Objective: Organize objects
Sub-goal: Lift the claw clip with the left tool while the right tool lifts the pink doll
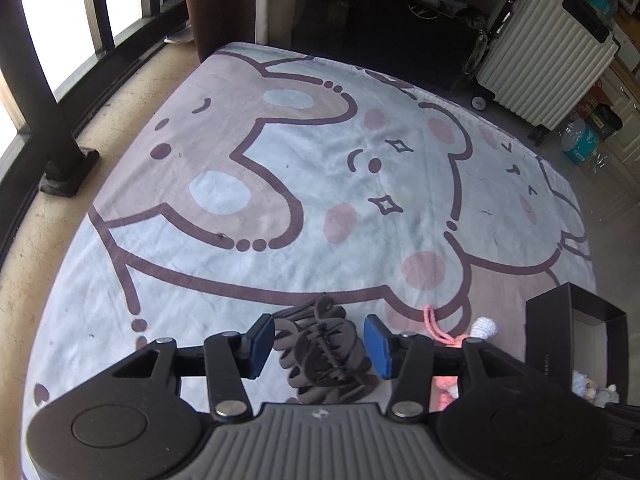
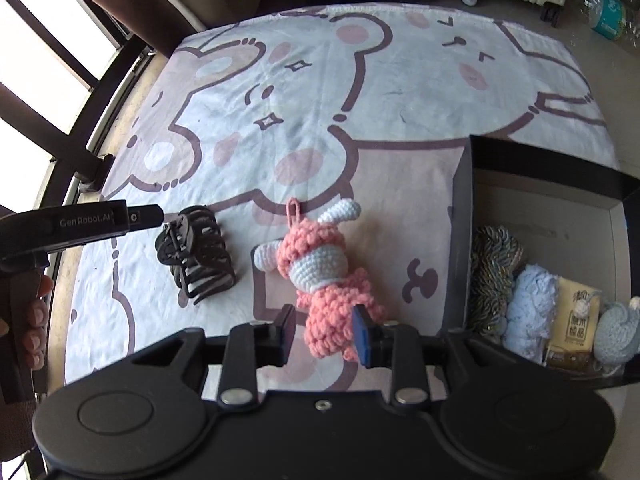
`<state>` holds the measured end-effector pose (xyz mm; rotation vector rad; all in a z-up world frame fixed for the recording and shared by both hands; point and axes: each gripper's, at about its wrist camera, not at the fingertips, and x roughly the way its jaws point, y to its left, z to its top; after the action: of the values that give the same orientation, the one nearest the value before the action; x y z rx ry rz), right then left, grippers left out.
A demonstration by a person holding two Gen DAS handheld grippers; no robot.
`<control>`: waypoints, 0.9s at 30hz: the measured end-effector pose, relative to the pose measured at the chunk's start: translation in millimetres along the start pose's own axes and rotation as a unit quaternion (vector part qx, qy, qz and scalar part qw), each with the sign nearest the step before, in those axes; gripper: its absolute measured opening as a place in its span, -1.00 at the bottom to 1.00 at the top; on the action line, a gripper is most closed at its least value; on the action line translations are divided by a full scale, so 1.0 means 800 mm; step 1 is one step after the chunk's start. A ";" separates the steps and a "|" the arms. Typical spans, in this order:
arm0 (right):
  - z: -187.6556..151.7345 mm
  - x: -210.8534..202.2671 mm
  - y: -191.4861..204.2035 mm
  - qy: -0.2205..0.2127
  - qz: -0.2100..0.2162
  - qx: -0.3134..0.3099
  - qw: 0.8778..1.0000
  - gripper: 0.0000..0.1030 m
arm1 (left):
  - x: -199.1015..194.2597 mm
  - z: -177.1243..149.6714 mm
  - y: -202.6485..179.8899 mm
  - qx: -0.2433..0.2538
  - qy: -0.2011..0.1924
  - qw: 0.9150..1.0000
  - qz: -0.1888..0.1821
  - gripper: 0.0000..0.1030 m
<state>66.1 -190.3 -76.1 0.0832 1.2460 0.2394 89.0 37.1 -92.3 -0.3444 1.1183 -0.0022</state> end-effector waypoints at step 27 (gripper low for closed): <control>-0.002 0.069 0.037 0.042 -0.033 -0.163 0.985 -0.08 | 0.045 -0.006 -0.017 0.032 0.032 0.997 0.061 0.00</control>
<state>77.2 -149.0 -121.8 -0.2531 1.2761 0.3901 103.4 17.1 -122.4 -0.2191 1.1978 0.0600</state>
